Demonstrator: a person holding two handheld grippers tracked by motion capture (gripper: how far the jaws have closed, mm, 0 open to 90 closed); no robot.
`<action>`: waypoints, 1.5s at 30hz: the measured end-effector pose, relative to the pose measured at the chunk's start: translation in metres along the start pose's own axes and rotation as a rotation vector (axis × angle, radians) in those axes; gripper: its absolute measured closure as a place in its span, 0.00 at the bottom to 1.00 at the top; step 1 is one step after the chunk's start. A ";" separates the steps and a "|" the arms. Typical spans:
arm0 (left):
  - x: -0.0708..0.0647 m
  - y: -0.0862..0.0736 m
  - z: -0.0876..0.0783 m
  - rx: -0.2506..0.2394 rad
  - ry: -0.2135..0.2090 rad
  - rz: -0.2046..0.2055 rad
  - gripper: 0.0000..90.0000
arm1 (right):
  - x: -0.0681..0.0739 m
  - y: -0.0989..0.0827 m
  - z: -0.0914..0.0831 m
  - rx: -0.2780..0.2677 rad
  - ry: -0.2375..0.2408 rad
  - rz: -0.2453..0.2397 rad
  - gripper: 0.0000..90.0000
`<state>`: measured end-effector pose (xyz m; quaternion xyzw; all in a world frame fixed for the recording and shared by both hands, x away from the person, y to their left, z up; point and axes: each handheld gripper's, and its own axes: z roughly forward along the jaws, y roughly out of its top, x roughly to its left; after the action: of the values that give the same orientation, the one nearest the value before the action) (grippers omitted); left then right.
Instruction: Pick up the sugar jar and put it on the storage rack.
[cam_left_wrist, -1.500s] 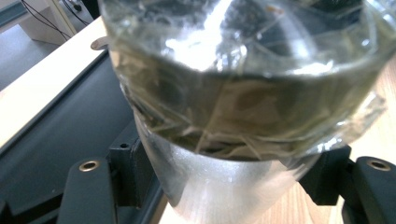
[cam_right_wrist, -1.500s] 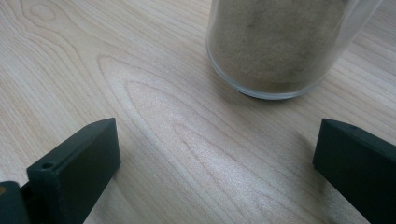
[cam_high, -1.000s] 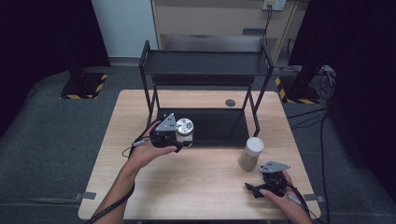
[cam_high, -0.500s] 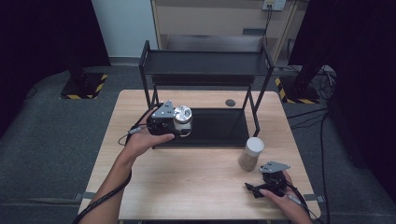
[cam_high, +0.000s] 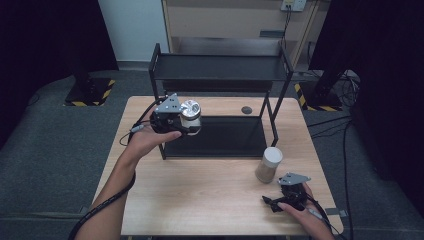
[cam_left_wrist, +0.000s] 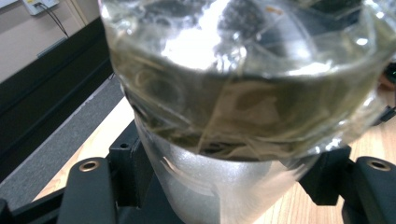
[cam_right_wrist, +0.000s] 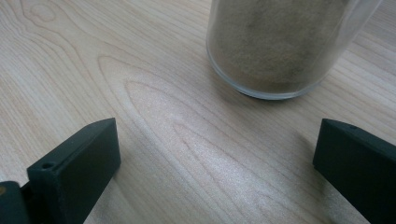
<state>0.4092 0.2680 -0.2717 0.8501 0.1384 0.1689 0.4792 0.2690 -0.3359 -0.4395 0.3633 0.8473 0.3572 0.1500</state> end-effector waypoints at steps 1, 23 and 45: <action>0.001 0.003 -0.001 0.003 0.001 0.004 0.34 | 0.000 0.000 0.000 0.000 0.000 0.000 0.01; 0.005 0.050 -0.026 0.012 0.010 0.014 0.34 | 0.000 0.000 0.000 -0.002 0.000 -0.001 0.01; 0.007 0.091 -0.039 -0.008 0.055 -0.010 0.34 | 0.000 0.000 0.000 -0.002 0.000 0.000 0.01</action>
<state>0.4064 0.2545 -0.1731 0.8426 0.1552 0.1906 0.4792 0.2690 -0.3361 -0.4397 0.3631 0.8469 0.3581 0.1503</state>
